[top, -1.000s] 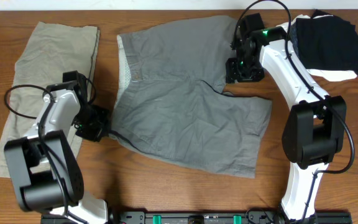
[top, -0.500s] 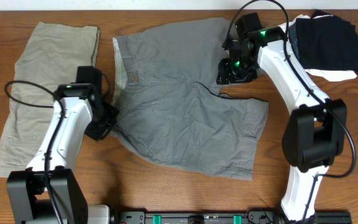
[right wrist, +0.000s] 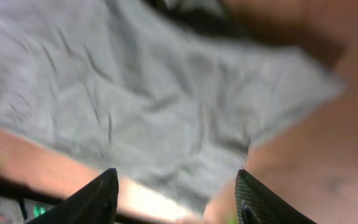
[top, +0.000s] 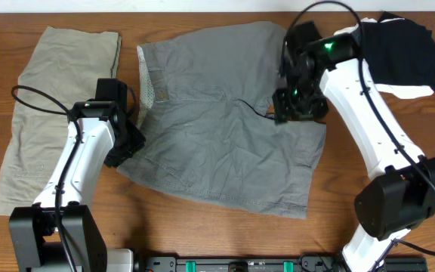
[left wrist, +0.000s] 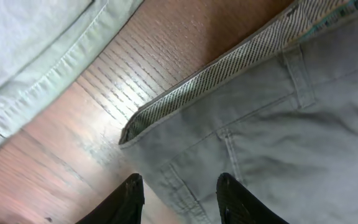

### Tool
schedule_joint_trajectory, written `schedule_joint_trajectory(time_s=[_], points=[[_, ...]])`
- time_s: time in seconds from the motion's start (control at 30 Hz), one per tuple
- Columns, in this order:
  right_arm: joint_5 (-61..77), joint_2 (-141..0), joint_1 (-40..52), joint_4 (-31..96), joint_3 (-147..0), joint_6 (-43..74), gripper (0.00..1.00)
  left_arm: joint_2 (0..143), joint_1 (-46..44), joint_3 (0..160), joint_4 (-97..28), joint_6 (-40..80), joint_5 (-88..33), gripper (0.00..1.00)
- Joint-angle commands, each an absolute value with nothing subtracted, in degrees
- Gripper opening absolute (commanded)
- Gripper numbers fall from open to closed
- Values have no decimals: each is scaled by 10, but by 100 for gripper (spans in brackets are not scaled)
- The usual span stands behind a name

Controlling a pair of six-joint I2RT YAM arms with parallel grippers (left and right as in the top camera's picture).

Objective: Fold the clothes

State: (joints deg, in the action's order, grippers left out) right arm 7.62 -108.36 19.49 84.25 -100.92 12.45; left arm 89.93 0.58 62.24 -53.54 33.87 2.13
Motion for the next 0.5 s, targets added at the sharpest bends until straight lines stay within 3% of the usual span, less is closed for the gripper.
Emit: schedule_joint_trajectory(time_s=[0.0,0.1,0.3,0.37,0.47], points=[[78,-1081,219,849,-965,170,57,895,6,620,-544,257,24,41],[75,-1060,244,825,-920,185,56,894,6,620,-564,227,5,46],[39,-974,307,783,-823,289,57,870,5,620,-664,256,5,46],[23,-938,329,768,-779,306,59,847,0,620,-686,256,5,47],[21,-901,348,739,-716,321,69,809,-13,619,-696,270,5,48]])
